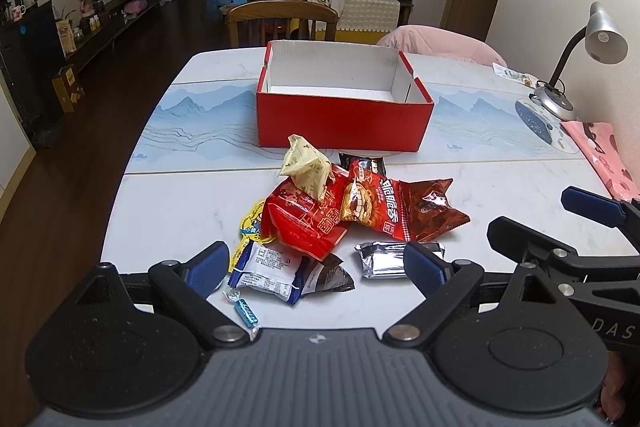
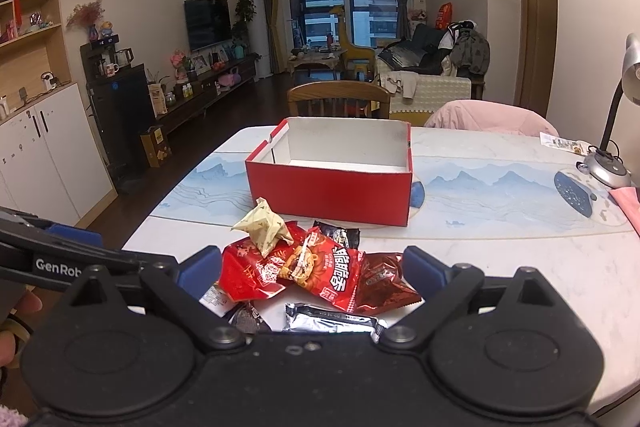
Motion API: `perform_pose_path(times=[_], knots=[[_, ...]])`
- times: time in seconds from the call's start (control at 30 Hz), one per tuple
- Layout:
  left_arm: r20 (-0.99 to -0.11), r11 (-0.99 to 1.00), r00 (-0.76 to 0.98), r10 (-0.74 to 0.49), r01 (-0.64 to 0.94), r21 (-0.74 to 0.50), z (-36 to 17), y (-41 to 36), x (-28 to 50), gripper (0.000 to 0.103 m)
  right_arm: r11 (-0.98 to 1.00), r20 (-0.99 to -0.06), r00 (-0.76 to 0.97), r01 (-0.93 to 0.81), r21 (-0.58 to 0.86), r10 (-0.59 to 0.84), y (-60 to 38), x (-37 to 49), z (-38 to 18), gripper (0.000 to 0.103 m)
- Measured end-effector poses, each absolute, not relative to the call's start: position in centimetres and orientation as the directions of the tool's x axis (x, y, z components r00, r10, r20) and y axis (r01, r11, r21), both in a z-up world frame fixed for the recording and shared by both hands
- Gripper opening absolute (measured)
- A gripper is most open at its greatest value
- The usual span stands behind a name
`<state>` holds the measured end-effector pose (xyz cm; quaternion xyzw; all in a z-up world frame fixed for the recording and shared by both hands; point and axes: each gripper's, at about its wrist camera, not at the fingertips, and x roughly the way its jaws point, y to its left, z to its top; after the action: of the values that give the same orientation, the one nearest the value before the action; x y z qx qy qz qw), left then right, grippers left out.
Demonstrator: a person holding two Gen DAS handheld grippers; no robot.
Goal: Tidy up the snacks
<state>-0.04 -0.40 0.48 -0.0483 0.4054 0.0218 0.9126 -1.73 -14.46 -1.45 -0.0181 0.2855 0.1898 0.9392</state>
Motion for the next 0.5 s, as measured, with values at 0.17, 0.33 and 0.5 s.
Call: perform_pose_path(times=[0.17, 0.33, 0.5], knots=[[-0.742, 0.994, 0.671, 0.001, -0.079, -0.07, 0.51, -0.29, -0.06, 0.094, 0.92, -0.537, 0.763, -0.385, 0.072, 0.36, -14.25, -1.98, -1.39, 0.097], [-0.743, 0.994, 0.67, 0.002, -0.081, -0.071, 0.45, -0.06, 0.01, 0.094, 0.913, -0.533, 0.76, -0.404, 0.063, 0.373, -13.97, -1.95, -1.4, 0.098], [-0.746, 0.994, 0.666, 0.003, -0.083, -0.07, 0.41, -0.03, 0.07, 0.094, 0.914, -0.54, 0.756, -0.4, 0.068, 0.371, -13.78, -1.75, -1.57, 0.098]])
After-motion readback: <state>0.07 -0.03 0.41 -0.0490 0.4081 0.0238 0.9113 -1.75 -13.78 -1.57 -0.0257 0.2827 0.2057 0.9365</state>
